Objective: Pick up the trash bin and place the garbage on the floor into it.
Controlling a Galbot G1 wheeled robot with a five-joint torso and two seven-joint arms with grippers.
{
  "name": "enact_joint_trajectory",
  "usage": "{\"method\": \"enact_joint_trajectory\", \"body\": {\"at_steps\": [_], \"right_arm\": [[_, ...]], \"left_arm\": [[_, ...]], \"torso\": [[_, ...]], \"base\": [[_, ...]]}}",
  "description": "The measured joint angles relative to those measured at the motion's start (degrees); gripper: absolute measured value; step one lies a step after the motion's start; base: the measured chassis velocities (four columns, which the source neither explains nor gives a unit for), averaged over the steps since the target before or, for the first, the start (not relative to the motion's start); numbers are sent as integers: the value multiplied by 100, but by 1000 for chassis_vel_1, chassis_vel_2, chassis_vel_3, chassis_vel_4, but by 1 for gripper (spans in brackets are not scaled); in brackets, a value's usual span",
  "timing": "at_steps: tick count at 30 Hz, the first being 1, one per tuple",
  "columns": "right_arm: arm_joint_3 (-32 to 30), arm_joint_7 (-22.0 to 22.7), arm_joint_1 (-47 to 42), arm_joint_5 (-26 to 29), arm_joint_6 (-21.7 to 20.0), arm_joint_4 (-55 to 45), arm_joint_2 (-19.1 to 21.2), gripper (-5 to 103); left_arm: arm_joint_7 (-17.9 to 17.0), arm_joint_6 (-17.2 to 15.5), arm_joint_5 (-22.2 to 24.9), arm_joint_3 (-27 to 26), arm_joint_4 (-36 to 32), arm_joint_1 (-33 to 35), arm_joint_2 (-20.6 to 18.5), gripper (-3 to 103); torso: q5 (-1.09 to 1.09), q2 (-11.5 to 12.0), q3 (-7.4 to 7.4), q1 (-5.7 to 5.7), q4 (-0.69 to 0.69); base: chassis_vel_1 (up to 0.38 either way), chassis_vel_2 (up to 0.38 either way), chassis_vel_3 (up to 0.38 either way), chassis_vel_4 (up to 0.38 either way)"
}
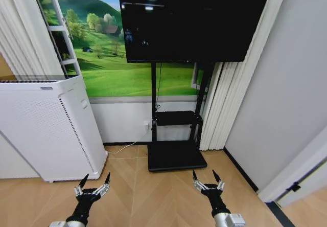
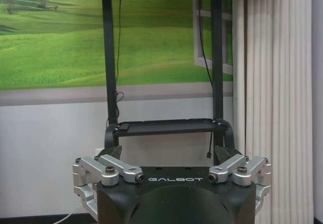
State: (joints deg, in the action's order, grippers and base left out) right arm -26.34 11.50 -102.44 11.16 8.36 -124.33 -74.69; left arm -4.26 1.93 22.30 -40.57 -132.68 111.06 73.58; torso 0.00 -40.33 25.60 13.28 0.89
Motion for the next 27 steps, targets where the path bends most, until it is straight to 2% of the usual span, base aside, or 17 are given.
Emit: {"method": "enact_joint_trajectory", "body": {"at_steps": [7,27], "right_arm": [[3,-1,0,0,0,0,-2,100],[0,0,0,0,0,0,0,100]], "left_arm": [[-4,1,0,-2,1,0,-2,100],[-2,1,0,0,0,0,0,100]], "torso": [[1,-166,100,67,-3],[1,-670,394,278,-3]], "base": [[179,169,-181,-181],[-3,-5,11,14]]}}
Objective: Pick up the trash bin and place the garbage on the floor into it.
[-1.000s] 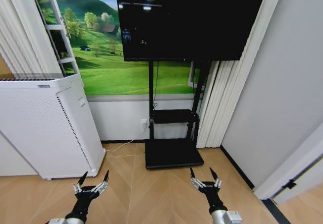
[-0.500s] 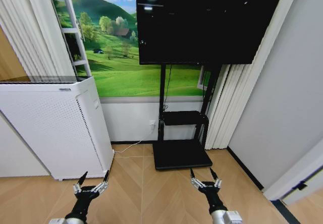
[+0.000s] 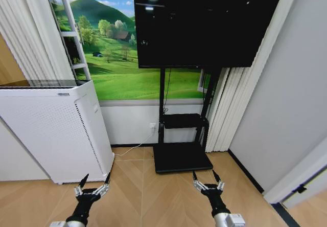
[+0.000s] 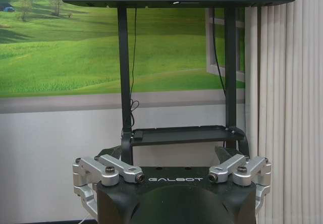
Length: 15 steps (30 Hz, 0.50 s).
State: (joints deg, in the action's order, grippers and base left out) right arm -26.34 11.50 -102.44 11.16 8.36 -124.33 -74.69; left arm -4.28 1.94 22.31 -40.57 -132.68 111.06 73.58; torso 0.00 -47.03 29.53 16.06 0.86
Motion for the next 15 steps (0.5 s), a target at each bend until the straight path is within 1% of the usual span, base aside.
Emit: {"method": "enact_joint_trajectory", "body": {"at_steps": [4,9,11,15], "right_arm": [[0,0,0,0,0,0,0,100],[0,0,0,0,0,0,0,100],[0,0,0,0,0,0,0,100],[0,0,0,0,0,0,0,100]], "left_arm": [[0,0,0,0,0,0,0,100],[1,0,0,0,0,0,0,100],[1,0,0,0,0,0,0,100],[2,0,0,0,0,0,0,100]], "torso": [[0,-73,39,34,0],[0,-240,138,102,0],[0,-262,152,110,0],[0,-379,220,160,0]], "base": [[0,0,0,0],[0,0,0,0],[0,0,0,0],[0,0,0,0]]}}
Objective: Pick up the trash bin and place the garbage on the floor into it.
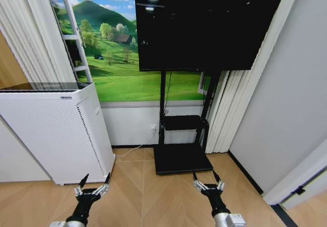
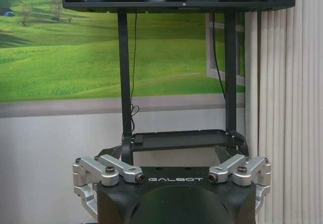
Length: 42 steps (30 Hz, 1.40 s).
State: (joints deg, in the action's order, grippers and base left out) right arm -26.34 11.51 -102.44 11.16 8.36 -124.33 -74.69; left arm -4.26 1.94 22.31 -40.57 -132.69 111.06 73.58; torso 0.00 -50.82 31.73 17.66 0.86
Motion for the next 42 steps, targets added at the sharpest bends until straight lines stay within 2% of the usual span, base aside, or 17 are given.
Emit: {"method": "enact_joint_trajectory", "body": {"at_steps": [7,42], "right_arm": [[0,0,0,0,0,0,0,100],[0,0,0,0,0,0,-1,100]], "left_arm": [[0,0,0,0,0,0,0,100],[1,0,0,-1,0,0,0,100]], "torso": [[0,-88,52,36,0],[-1,-28,17,12,0]], "base": [[0,0,0,0],[26,31,-27,-28]]}}
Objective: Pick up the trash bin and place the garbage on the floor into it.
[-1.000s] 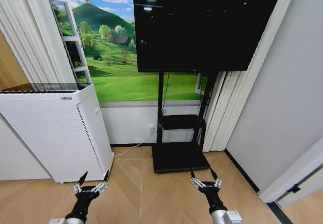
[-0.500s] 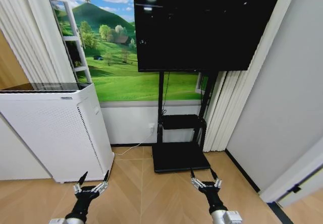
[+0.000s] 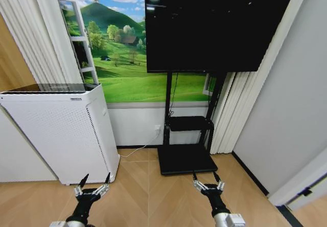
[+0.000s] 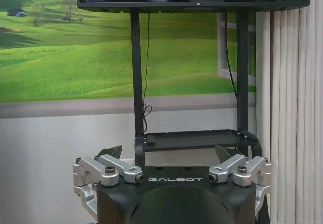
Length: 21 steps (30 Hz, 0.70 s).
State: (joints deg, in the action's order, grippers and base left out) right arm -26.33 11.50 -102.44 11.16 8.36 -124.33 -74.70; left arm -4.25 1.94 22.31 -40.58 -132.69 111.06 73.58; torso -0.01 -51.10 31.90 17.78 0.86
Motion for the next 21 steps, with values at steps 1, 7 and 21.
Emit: {"method": "enact_joint_trajectory", "body": {"at_steps": [1,7,21], "right_arm": [[0,0,0,0,0,0,0,100],[0,0,0,0,0,0,0,100],[0,0,0,0,0,0,0,100]], "left_arm": [[0,0,0,0,0,0,0,100],[0,0,0,0,0,0,0,100],[0,0,0,0,1,0,0,100]], "torso": [[1,1,-1,0,-1],[2,5,-3,-3,-1],[3,10,-6,-5,0]], "base": [[0,0,0,0],[0,0,0,0],[65,71,-75,-73]]}}
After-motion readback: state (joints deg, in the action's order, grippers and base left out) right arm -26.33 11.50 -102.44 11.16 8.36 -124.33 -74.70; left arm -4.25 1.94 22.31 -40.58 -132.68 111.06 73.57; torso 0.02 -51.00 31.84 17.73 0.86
